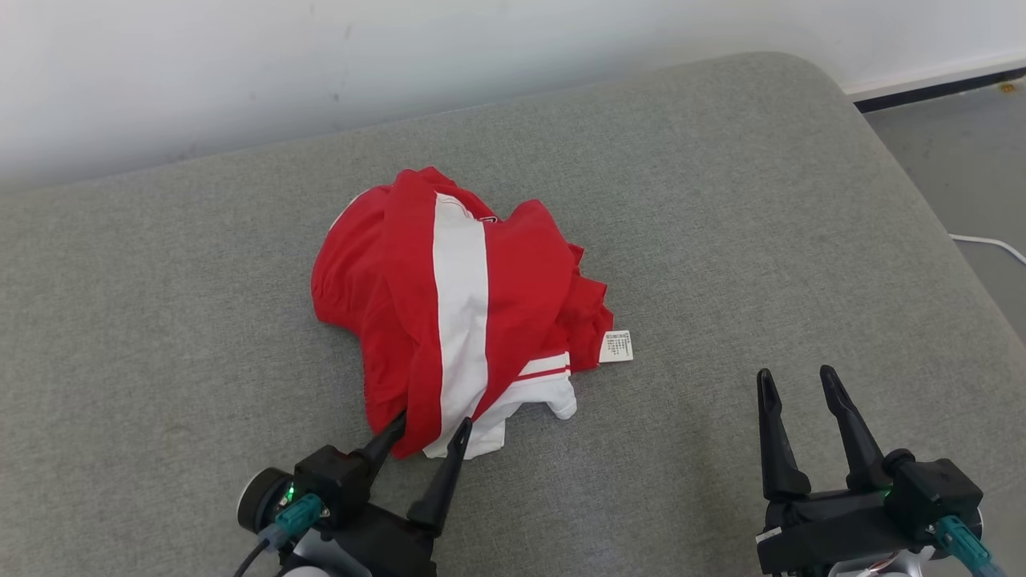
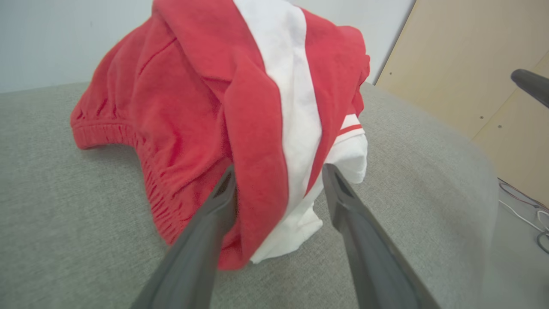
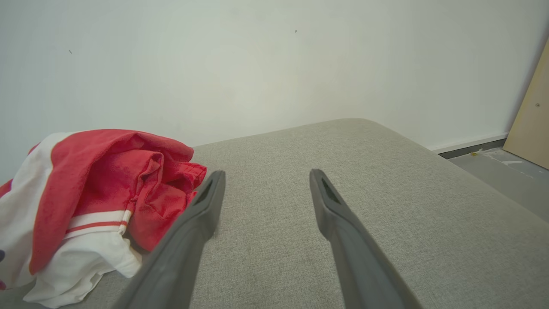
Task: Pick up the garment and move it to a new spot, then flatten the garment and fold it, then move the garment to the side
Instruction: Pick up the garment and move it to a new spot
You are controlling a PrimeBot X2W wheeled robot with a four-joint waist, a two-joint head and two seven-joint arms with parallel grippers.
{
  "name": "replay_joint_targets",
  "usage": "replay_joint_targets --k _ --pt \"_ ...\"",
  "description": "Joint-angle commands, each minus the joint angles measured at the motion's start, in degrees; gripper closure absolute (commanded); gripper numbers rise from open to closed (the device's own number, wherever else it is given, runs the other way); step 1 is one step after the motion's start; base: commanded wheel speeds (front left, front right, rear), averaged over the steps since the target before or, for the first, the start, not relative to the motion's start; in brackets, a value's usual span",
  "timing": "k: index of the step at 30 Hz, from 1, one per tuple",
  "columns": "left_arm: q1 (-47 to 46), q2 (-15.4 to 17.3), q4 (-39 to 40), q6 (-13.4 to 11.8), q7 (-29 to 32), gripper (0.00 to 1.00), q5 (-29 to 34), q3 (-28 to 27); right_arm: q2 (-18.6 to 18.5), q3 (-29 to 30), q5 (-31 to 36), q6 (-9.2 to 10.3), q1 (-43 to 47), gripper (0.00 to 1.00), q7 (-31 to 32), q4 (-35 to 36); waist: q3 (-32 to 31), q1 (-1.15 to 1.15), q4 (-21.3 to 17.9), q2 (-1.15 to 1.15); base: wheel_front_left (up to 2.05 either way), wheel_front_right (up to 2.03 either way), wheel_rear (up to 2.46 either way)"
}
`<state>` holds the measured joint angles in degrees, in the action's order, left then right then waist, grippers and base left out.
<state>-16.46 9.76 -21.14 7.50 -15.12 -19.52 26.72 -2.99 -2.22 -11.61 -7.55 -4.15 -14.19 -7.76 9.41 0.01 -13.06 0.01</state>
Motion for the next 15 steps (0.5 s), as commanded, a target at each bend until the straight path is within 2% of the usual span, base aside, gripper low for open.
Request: replay_joint_targets --k 1,8,12,15 --pt "-1.2 0.4 -0.8 -0.1 0.0 1.00 -0.1 0.4 0.1 0.0 -0.5 0.12 -0.5 0.00 -0.4 0.0 0.3 -0.01 -0.3 -0.01 0.00 0.00 0.00" --pt "-3.8 0.3 1.3 -0.1 0.0 1.00 -1.0 -0.2 0.1 0.5 -0.4 0.12 -0.2 0.00 -0.6 -0.4 -0.5 -0.01 0.5 -0.01 0.00 0.00 0.00" --pt "-8.0 2.2 4.7 -0.1 -0.1 1.00 -0.1 2.0 0.1 0.0 -0.8 0.12 0.1 0.00 -0.7 -1.0 -1.4 -0.01 0.9 -0.01 0.00 0.00 0.00" --pt "-14.6 4.9 6.5 -0.1 0.1 1.00 0.3 4.2 0.1 -0.2 -1.3 0.12 -0.6 0.00 -0.9 -1.6 -1.7 -0.01 0.8 -0.01 0.00 0.00 0.00"
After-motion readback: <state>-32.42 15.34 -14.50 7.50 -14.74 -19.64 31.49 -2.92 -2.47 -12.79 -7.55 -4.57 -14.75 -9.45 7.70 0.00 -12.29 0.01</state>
